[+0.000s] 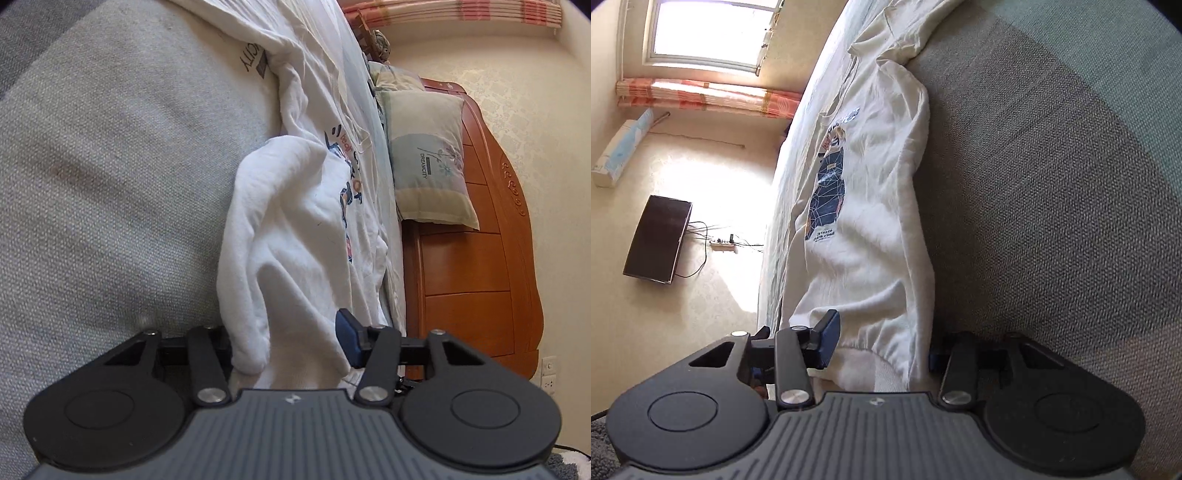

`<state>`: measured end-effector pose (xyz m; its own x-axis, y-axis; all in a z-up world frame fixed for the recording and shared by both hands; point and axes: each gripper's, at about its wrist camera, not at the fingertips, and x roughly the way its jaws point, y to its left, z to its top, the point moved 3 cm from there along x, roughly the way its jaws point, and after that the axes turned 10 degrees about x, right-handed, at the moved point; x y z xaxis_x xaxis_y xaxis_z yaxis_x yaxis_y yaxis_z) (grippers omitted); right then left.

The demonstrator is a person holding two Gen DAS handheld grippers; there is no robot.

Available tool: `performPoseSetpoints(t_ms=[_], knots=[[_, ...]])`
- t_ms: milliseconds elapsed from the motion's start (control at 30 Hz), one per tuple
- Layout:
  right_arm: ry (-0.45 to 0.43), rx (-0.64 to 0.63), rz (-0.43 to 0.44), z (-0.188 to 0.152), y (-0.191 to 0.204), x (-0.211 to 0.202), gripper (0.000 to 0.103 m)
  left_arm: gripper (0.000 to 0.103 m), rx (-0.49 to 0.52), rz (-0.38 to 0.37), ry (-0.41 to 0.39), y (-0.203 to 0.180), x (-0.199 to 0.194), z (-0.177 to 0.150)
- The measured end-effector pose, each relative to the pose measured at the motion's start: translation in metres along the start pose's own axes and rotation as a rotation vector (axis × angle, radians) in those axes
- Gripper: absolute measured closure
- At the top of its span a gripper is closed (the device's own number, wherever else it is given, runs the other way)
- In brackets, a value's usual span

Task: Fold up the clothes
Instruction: 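Open the right gripper while the left gripper grasps the folded sleeve edge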

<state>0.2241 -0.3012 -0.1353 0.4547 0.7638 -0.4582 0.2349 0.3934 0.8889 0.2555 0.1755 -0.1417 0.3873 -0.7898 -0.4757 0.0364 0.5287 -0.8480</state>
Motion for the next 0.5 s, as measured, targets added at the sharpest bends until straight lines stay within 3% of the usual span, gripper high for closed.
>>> performPoseSetpoints(t_ms=[133, 233, 267, 300, 500], knots=[[0.022, -0.036, -0.010, -0.007, 0.001, 0.000, 0.062, 0.089, -0.050, -0.002, 0.000, 0.013, -0.005, -0.012], [0.014, 0.000, 0.010, -0.019, -0.008, -0.008, 0.063, 0.091, -0.029, 0.006, -0.014, 0.014, -0.002, -0.017], [0.006, 0.016, 0.008, -0.020, -0.012, -0.007, 0.074, 0.091, -0.027, 0.004, -0.012, 0.013, 0.000, -0.015], [-0.004, 0.036, 0.001, -0.018, -0.015, -0.004, 0.100, 0.091, -0.012, 0.012, -0.005, 0.011, 0.002, -0.014], [-0.016, 0.027, -0.050, -0.017, -0.012, -0.004, 0.102, 0.092, 0.017, 0.036, -0.008, 0.006, 0.003, -0.014]])
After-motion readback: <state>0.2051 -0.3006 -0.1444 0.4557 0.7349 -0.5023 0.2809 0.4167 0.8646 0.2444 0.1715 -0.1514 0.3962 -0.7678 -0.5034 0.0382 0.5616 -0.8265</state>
